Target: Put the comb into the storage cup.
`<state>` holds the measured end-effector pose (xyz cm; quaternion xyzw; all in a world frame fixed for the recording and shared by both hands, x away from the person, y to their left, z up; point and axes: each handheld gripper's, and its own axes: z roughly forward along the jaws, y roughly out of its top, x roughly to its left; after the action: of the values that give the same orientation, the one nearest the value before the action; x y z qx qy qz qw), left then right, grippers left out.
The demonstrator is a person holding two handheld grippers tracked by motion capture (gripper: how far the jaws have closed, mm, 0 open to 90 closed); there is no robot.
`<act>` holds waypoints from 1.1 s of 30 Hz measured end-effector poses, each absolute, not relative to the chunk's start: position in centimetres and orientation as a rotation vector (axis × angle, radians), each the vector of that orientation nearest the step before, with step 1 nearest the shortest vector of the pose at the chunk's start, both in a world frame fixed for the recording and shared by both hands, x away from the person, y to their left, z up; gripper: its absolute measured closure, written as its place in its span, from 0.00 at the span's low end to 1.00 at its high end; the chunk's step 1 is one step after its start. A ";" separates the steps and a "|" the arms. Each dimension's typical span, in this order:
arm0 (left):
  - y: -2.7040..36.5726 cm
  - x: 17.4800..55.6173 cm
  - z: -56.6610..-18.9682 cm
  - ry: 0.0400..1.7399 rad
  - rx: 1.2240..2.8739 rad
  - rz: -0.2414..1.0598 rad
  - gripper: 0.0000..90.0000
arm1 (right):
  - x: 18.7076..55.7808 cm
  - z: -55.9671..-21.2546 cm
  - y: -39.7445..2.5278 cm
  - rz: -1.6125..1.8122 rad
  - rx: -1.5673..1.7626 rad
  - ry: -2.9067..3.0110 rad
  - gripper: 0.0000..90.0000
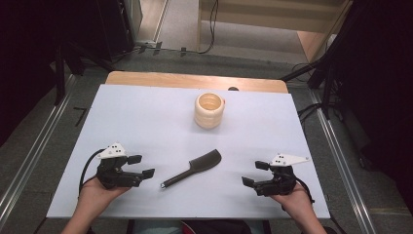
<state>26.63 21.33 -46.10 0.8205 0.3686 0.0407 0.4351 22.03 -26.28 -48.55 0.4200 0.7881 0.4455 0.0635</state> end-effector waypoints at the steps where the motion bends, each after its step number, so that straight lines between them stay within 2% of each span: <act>1: 21.2 26.7 -46.0 0.919 2.040 0.097 0.26 | 22.0 -48.5 -26.3 1.348 1.271 2.379 0.14; 33: 17.0 28.4 -44.4 0.820 2.049 0.031 0.26 | 22.1 -48.5 -26.6 1.347 1.294 2.361 0.14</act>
<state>28.42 17.04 -44.36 0.8289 0.3318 0.0126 0.4503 22.11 -26.62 -48.52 0.4289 0.7825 0.4465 0.0654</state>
